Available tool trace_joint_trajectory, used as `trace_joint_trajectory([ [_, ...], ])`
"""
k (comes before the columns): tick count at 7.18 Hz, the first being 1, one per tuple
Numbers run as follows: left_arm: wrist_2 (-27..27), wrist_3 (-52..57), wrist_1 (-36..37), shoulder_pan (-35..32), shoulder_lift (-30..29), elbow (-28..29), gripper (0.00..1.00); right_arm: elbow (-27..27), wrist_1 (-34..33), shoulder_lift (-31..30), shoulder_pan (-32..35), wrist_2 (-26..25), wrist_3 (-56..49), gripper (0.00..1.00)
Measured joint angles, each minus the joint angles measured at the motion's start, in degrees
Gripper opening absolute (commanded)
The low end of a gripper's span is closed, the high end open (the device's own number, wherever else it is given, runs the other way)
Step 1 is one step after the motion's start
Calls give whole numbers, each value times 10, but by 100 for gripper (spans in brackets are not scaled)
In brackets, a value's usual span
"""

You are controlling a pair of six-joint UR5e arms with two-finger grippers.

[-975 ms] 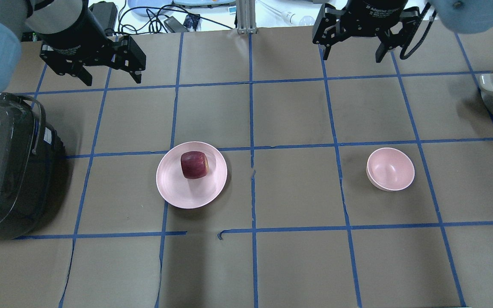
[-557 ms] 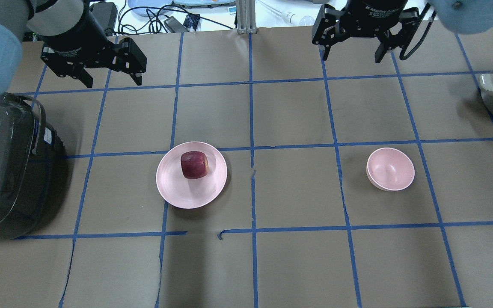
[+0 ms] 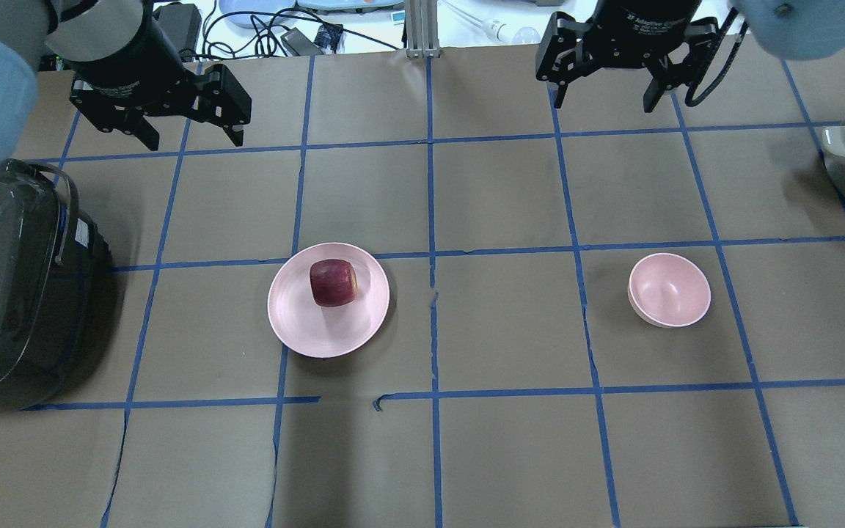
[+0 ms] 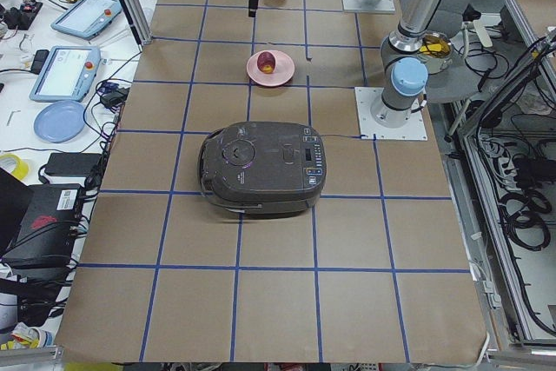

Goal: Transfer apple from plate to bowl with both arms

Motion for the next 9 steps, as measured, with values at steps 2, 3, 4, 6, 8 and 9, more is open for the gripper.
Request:
trace_joint_trajectory([
  [2, 0, 1, 0, 0, 1, 0, 100, 0, 1, 0, -2, -1, -2, 100],
  [3, 0, 0, 0, 0, 1, 0, 100, 0, 1, 0, -2, -1, -2, 100],
  [4, -1, -1, 0, 0, 0, 0, 100, 0, 1, 1, -4, -1, -4, 100],
  [6, -3, -11, 4, -4, -14, -5, 100, 26, -5, 0, -38, -5, -31, 100],
  [8, -7, -56, 71, -14, -34, -59, 100, 87, -27, -3, -102, -10, -107, 100],
  [9, -24, -78, 116, -25, -48, -102, 100, 124, -35, -2, -145, -10, -141, 100],
])
